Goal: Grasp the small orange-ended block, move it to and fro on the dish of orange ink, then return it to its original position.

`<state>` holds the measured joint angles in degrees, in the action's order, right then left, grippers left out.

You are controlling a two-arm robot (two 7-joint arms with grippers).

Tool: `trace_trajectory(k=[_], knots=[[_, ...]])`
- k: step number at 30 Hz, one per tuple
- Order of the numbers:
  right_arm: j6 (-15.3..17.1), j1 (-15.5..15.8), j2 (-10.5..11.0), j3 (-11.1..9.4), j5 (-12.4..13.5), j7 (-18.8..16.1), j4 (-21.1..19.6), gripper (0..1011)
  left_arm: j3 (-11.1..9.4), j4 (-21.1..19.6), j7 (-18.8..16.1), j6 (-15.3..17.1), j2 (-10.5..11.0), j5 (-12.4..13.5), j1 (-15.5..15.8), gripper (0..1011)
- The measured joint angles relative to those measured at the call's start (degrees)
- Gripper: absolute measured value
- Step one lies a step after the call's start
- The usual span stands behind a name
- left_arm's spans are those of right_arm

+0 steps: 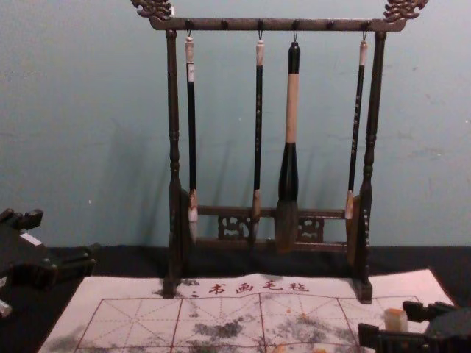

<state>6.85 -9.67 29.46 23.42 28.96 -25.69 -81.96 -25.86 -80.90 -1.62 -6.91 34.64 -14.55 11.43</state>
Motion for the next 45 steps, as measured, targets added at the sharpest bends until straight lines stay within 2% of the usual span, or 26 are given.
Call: trace_trajectory(k=[11,45], knots=[[1.28,-0.78,-0.95,0.0,-0.42,-0.37,1.03,1002,0.0,0.0,0.0,0.0,0.0,0.0,0.0,1001],[1.05,-0.65,-0.76,-0.03,-0.34,-0.28,0.82,1002,0.0,0.0,0.0,0.0,0.0,0.0,0.0,1001]])
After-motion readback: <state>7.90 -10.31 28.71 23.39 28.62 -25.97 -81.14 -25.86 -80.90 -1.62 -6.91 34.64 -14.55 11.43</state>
